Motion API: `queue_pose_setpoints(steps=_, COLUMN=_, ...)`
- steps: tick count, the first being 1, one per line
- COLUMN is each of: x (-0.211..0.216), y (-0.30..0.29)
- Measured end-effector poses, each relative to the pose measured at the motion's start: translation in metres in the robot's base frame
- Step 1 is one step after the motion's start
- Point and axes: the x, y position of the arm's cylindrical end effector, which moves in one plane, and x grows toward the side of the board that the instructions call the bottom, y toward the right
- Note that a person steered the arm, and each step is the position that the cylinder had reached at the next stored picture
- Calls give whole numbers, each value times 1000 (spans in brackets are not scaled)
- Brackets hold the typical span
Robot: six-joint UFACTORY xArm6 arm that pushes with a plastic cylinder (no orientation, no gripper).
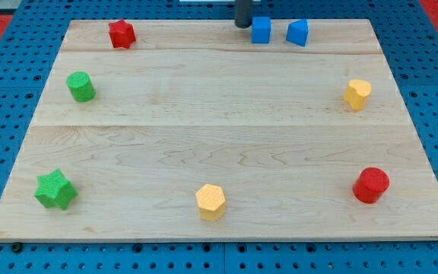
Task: Place the red star to the left of the blue cube
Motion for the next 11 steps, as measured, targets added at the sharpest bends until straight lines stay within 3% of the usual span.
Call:
queue_pose_setpoints(steps=1, x=4, y=-5)
queue_pose_setpoints(steps=2, x=5, y=-113)
queue_pose_setpoints(steps=4, x=84, y=-264)
queue_pose_setpoints(steps=5, x=64, y=-355)
queue_pose_setpoints(steps=6, x=48, y=-354)
queue_pose_setpoints(steps=9, x=41, y=-238)
queue_pose_setpoints(steps=10, x=34, y=-228)
queue_pose_setpoints(steps=11, x=17, y=-273)
